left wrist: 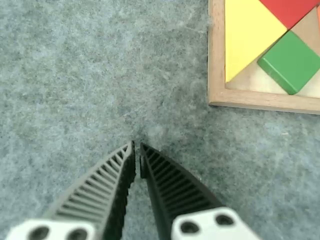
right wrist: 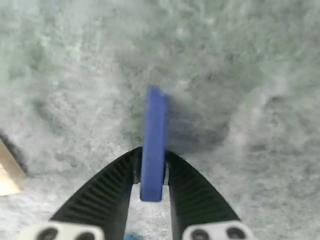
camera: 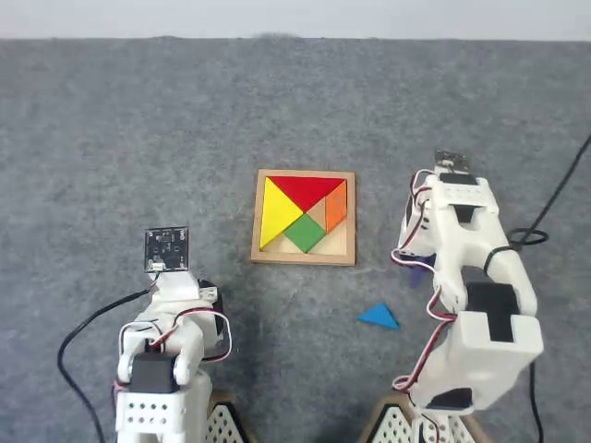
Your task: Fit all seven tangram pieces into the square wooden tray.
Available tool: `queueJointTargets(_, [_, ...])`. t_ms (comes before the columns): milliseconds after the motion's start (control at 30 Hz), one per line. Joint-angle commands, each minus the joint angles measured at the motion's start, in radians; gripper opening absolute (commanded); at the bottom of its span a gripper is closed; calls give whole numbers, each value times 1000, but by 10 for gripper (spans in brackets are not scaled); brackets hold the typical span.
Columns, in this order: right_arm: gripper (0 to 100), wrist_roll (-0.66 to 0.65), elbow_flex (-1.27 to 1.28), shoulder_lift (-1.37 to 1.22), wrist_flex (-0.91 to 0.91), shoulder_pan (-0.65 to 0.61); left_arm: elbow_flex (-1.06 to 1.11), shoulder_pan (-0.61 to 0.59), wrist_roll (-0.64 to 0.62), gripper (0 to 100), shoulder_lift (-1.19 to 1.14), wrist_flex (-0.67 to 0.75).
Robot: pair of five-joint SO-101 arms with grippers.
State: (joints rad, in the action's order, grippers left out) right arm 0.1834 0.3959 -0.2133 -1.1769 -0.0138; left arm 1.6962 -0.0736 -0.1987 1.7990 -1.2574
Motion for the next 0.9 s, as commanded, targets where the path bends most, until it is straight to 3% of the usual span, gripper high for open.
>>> queueJointTargets(0, [7,-2,-101,18,-58,-24,-13,-6,15,14,20,-5])
queueJointTargets(200, [6,77,-149,133,-114,-154,-13,-6,15,14,20,-5])
queueJointTargets(400, [6,120,-141,234,-16,-337,-13,-6,15,14,20,-5])
queueJointTargets(667, [9,206,-143,163,139,-481,-13,-6,15,14,20,-5])
queueJointTargets(867, [17,341,-190,96,154,-532,-13,-6,15,14,20,-5])
